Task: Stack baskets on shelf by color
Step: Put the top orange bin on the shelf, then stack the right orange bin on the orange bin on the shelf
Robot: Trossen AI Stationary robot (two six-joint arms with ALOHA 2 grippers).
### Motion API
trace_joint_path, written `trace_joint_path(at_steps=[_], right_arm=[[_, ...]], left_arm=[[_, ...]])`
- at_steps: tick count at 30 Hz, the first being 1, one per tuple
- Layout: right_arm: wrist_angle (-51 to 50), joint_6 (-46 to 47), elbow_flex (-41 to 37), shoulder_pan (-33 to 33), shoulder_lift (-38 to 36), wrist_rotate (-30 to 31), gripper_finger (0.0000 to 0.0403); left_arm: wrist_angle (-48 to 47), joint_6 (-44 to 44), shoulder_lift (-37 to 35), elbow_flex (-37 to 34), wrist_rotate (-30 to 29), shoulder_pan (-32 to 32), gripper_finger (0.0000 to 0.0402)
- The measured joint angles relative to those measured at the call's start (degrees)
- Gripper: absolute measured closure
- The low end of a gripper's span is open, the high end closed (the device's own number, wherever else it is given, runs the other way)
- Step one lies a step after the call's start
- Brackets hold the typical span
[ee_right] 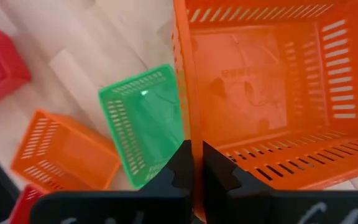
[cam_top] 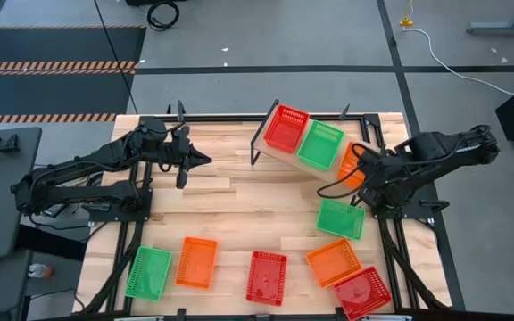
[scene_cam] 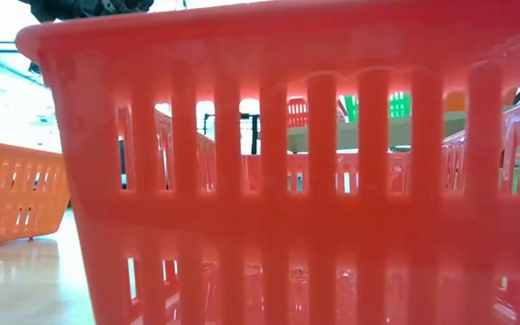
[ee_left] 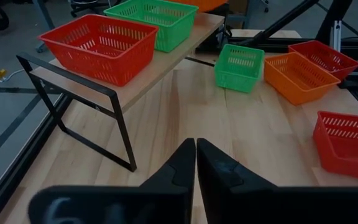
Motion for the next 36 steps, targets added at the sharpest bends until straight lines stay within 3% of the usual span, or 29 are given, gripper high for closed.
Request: trace_joint_path(at_steps=[10,18,36], right_arm=[[0.23,0.20,-1.71,-0.02,0.82,0.42,0.0379],[-0.42,0.03,-1.71,-0.20,3.15,4.96,0.0366],[-0.24,-0.58,-1.71,-0.17,5.99,5.82,0.0284]], left_arm=[[0.03,0.04,0.02,0.00,0.00,0.00,0.0385],[0.02,0.04,0.00,0.00,0.00,-0.02,0.0377],[0.02,0.02,0.00,0.00,0.00,-0.02,0.0379]])
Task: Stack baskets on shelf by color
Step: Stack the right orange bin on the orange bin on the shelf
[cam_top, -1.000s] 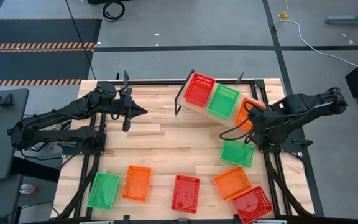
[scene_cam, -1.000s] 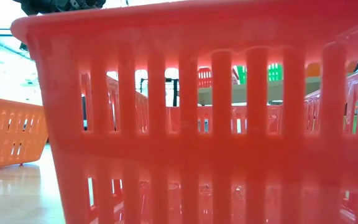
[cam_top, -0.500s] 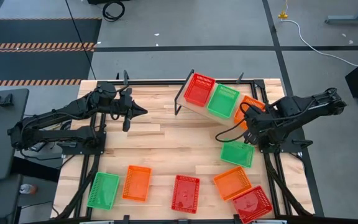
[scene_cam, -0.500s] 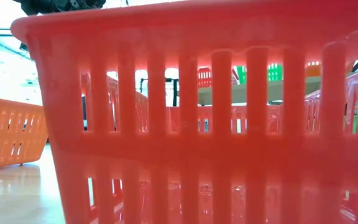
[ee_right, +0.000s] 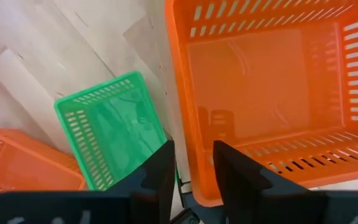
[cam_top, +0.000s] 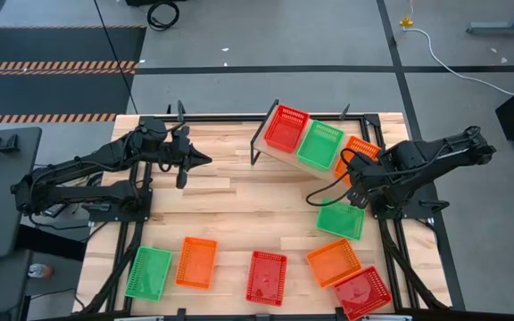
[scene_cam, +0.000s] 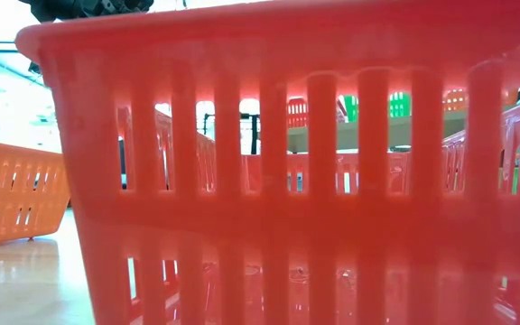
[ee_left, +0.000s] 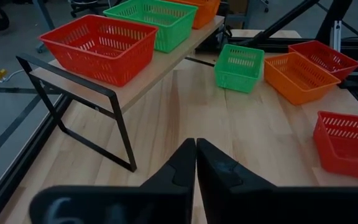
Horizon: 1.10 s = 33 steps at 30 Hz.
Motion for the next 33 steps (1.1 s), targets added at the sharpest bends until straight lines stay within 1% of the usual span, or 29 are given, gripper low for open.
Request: trace_joint_path(at_steps=[6,10,17,20,22,28,31,33], right_arm=[[0.02,-1.77,0.00,0.00,0.00,0.46,0.0278],[-0.04,-2.34,0.19,0.00,0.00,-1.46,0.0280],[0.23,0.30,3.56,0.00,0.02,-1.23,0.0281],[2.18,0.59,5.22,0.00,0.15,-0.70,0.0281],[6.13,-0.41,5.38,0.00,0.11,-0.65,0.0281],[23.37,-7.50,5.40,1.17,1.44,-1.06,0.0281],[28.52,-9.20,5.40,2.44,3.73,-1.42,0.0281],[30.51,-9.26,5.40,3.57,6.07,-2.70,0.0281]], left_arm=[[0.00,0.00,0.00,0.00,0.00,0.00,0.0385],[0.00,0.00,0.00,0.00,0.00,0.00,0.0381],[0.02,0.00,0.00,0.00,0.00,0.02,0.0384],[0.00,-0.02,0.00,0.00,0.00,0.00,0.0387],[-0.01,-0.02,0.00,0.00,0.00,0.02,0.0388],[-0.09,-0.02,0.00,0.00,0.00,0.00,0.0383],[-0.50,-0.03,0.00,0.00,0.00,0.02,0.0379],[-0.61,-0.02,0.00,0.00,0.00,0.02,0.0379]])
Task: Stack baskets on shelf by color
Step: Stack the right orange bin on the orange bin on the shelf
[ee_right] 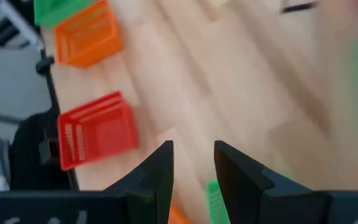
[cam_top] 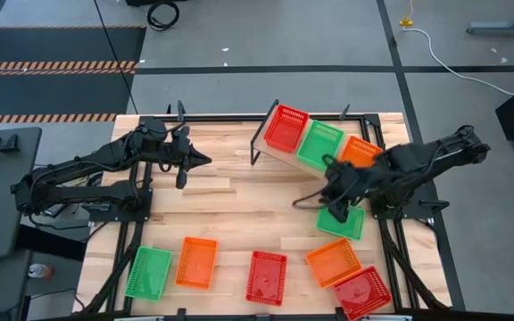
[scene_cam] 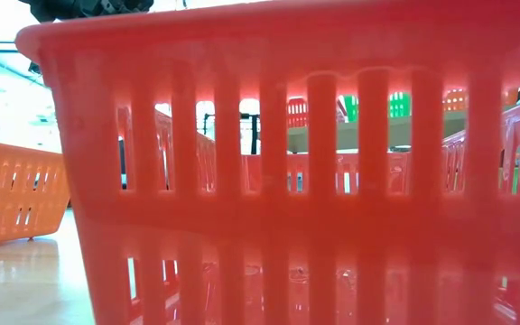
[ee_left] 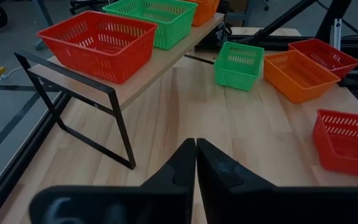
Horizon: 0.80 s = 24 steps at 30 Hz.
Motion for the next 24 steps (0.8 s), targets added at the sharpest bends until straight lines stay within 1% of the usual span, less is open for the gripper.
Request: trace_joint_path(at_steps=[4,8,11,15,18,20,24], right_arm=[[2.89,1.46,0.00,2.69,5.93,-2.41,0.0281],[5.69,5.16,-0.02,5.49,12.25,-6.60,0.0281],[7.91,11.38,-0.02,7.62,16.26,-11.40,0.0281],[8.43,23.48,-0.02,10.51,20.81,-19.41,0.0281],[8.43,31.16,-0.02,12.45,23.64,-23.40,0.0282],[8.42,34.39,-0.02,13.37,25.33,-24.40,0.0282],[9.17,38.20,-0.02,14.59,28.36,-24.41,0.0282]], left_arm=[[-0.34,0.00,0.00,0.00,0.00,0.00,0.0383],[-0.47,0.00,0.00,0.00,0.00,0.00,0.0385],[-0.78,-0.04,0.00,0.00,0.00,-0.01,0.0380],[-0.77,-0.39,0.00,0.00,0.02,-0.01,0.0377],[-0.77,-0.42,0.00,0.00,0.02,0.00,0.0380],[-0.82,-0.42,0.00,0.00,0.02,0.00,0.0382],[-1.55,-0.44,0.02,0.00,0.02,-0.02,0.0381]])
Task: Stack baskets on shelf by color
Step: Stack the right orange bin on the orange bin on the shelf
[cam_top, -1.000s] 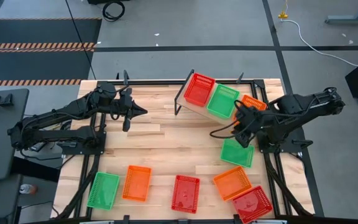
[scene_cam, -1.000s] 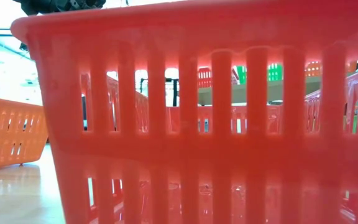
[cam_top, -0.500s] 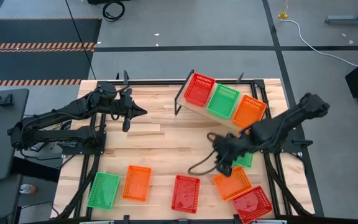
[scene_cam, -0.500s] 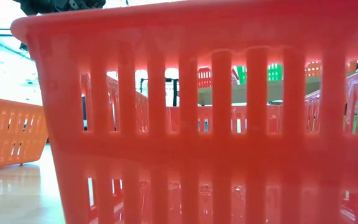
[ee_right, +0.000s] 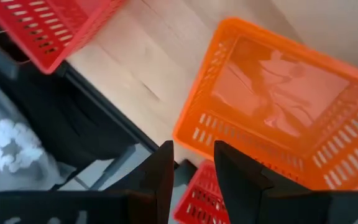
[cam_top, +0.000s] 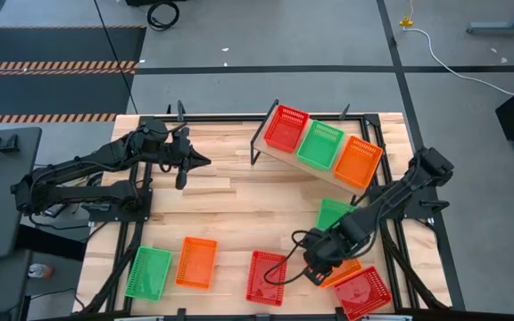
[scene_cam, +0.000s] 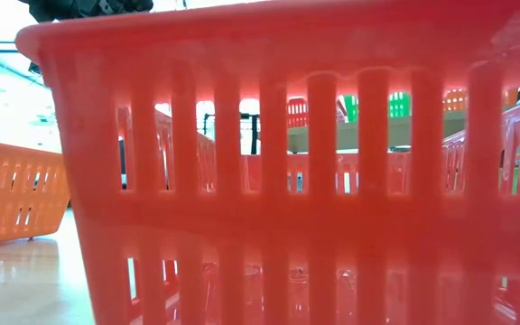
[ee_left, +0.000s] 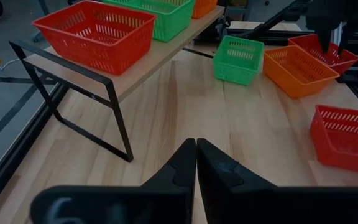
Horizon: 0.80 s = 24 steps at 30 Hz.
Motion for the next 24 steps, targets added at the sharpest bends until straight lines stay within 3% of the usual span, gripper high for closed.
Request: trace_joint_path(at_steps=[9,24], right_arm=[[8.61,3.00,0.00,0.54,7.02,0.55,0.0282],[4.38,6.72,0.00,0.78,8.82,1.18,0.0281]], left_arm=[[-0.64,-0.04,-0.02,0.00,0.02,0.01,0.0373],[2.91,0.48,0.00,-0.02,0.11,-6.64,0.0374]])
